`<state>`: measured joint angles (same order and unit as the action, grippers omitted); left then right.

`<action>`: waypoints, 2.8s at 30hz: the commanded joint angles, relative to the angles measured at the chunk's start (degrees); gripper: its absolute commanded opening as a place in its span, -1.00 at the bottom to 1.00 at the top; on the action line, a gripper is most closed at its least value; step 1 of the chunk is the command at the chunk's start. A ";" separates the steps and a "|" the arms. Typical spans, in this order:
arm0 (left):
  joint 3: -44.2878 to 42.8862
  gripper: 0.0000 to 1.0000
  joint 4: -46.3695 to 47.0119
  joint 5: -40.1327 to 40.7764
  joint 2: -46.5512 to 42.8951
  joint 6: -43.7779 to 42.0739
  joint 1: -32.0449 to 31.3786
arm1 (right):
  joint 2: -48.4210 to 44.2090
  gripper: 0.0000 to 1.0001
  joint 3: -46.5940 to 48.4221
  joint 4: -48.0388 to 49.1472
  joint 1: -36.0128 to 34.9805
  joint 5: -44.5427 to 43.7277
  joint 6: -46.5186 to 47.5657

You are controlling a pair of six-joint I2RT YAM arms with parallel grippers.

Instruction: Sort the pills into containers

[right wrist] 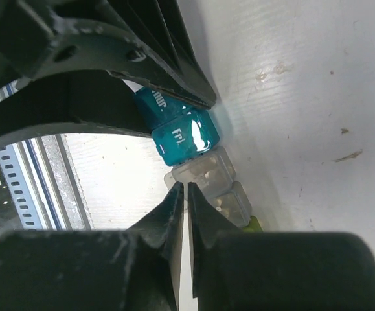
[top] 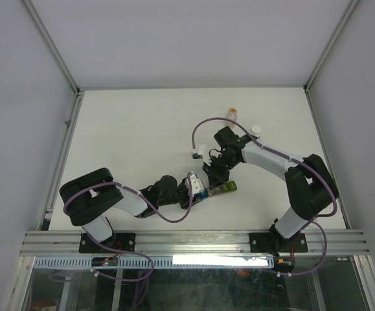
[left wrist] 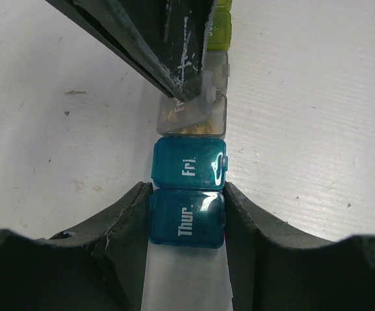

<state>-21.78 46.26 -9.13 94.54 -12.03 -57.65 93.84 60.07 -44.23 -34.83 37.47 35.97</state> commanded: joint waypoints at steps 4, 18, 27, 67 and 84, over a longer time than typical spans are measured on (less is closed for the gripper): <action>-1.69 -0.72 0.41 -2.00 0.07 -0.46 0.43 | -2.15 -0.87 -0.91 3.04 -2.39 -2.66 -0.28; -2.43 -0.73 -1.11 -3.18 -0.26 -0.05 0.43 | 1.21 -0.86 1.40 0.15 2.18 2.40 -1.54; -3.68 0.67 -1.15 -0.94 -3.48 4.71 0.43 | -15.56 -0.28 -0.80 1.54 16.11 16.69 1.41; -50.03 0.98 -48.89 -8.69 -45.43 34.35 16.98 | -56.04 0.98 29.54 12.05 42.65 -4.62 -32.05; -48.52 0.98 -55.92 -7.76 -51.71 29.83 17.00 | -56.01 0.98 23.33 17.99 43.52 -4.24 -40.95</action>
<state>-70.26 -8.73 -18.04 44.47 19.84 -40.82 36.36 83.29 -30.52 8.12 33.41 -1.34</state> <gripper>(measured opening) 0.990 0.988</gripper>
